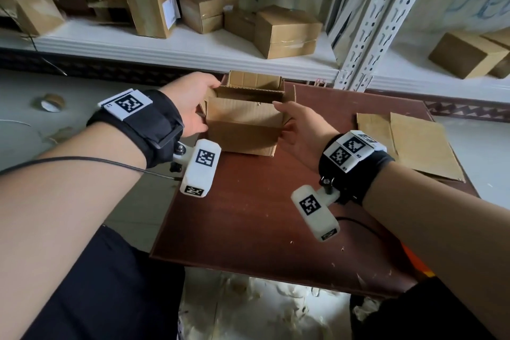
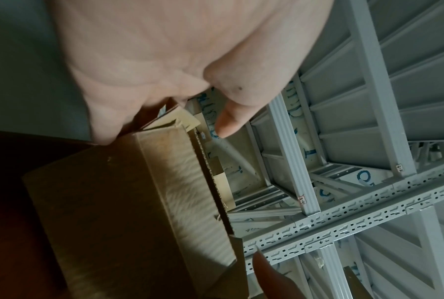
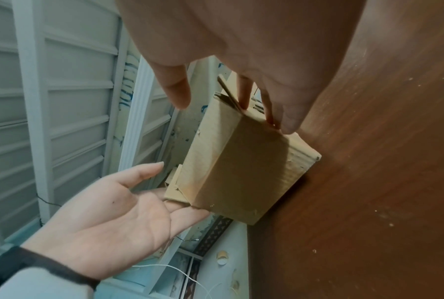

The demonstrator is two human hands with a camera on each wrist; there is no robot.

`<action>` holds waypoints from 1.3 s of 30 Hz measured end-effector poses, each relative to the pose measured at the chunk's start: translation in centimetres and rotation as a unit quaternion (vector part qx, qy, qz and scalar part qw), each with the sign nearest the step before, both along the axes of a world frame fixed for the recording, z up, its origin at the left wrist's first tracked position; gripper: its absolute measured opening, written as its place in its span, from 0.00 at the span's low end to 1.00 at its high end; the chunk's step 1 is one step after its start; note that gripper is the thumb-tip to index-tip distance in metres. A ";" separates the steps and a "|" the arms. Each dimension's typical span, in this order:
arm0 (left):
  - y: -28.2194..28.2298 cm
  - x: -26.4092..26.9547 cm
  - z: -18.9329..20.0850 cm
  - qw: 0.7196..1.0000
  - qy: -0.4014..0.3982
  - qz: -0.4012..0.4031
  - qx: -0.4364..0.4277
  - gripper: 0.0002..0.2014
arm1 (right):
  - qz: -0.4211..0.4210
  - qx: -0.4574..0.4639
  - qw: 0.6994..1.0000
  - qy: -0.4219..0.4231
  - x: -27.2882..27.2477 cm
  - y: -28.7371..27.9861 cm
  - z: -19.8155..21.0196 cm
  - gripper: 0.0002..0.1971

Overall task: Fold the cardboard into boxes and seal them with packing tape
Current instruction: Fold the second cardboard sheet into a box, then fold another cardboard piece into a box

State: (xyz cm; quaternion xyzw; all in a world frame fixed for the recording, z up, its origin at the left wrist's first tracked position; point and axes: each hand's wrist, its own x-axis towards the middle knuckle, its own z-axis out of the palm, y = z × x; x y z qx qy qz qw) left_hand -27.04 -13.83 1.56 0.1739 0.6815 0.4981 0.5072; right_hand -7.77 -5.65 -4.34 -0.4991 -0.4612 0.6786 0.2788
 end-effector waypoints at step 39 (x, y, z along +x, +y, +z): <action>1.2 -0.3 -2.4 0.998 0.050 0.010 -0.022 0.20 | 0.067 0.008 0.997 -0.037 0.7 -0.8 -0.9 0.25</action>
